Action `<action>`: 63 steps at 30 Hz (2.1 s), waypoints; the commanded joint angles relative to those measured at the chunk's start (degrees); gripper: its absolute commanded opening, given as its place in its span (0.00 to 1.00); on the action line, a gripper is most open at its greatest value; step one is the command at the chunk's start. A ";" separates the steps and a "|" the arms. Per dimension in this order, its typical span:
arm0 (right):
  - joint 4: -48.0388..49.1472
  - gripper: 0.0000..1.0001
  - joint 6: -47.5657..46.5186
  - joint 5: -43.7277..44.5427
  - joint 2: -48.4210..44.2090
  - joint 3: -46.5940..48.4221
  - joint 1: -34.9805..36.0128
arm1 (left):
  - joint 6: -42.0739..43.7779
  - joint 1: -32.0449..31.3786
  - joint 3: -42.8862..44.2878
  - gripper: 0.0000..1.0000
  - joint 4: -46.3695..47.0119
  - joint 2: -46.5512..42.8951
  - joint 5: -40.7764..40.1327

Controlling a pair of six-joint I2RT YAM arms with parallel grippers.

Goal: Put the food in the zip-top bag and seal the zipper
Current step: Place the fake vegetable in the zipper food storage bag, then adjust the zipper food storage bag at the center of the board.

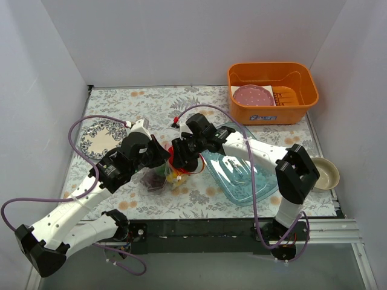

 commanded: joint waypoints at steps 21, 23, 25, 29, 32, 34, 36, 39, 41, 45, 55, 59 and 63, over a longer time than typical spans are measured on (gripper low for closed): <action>-3.96 0.69 6.43 27.68 -20.45 -13.55 -2.99 | -3.62 0.04 4.42 0.00 -3.71 -1.30 -9.08; -4.83 0.66 6.96 27.85 -19.48 -14.17 -2.99 | -3.53 0.04 4.68 0.00 -3.80 -1.39 -9.26; -5.01 0.63 7.23 27.50 -18.34 -14.34 -2.91 | -3.62 0.04 4.77 0.00 -3.89 -1.39 -9.34; -3.79 0.51 7.23 26.71 -17.54 -14.26 -2.99 | -3.45 0.04 4.68 0.00 -3.98 -1.47 -9.43; -2.47 0.43 6.70 25.75 -17.45 -14.61 -3.08 | -3.45 0.04 4.59 0.00 -4.15 -1.65 -9.61; -1.24 0.38 6.61 24.17 -17.10 -14.78 -3.17 | -3.62 0.04 4.33 0.00 -3.98 -1.82 -9.52; -0.28 0.26 6.00 21.11 -16.67 -14.78 -3.26 | -3.62 0.04 4.42 0.00 -3.98 -1.83 -9.70; 0.96 0.20 6.08 19.51 -16.75 -15.22 -3.26 | -3.62 0.04 4.33 0.00 -4.15 -1.83 -9.96; 1.58 0.15 6.00 19.24 -16.49 -15.23 -3.26 | -3.62 0.04 4.33 0.00 -4.07 -1.91 -9.96; 1.58 0.06 6.08 18.89 -16.40 -14.87 -3.26 | -3.45 0.04 4.42 0.00 -4.24 -1.91 -9.96; 10.79 0.01 6.00 10.19 -21.40 -8.29 -3.43 | -2.83 0.04 1.96 0.06 -2.75 0.28 -5.32; 13.18 0.01 6.78 9.30 -20.36 -6.97 -3.52 | -3.09 0.04 1.52 0.00 -1.26 1.16 -1.70; 16.52 0.01 7.32 6.94 -20.36 -5.92 -3.61 | -3.36 0.04 4.67 0.01 -3.70 0.20 -4.50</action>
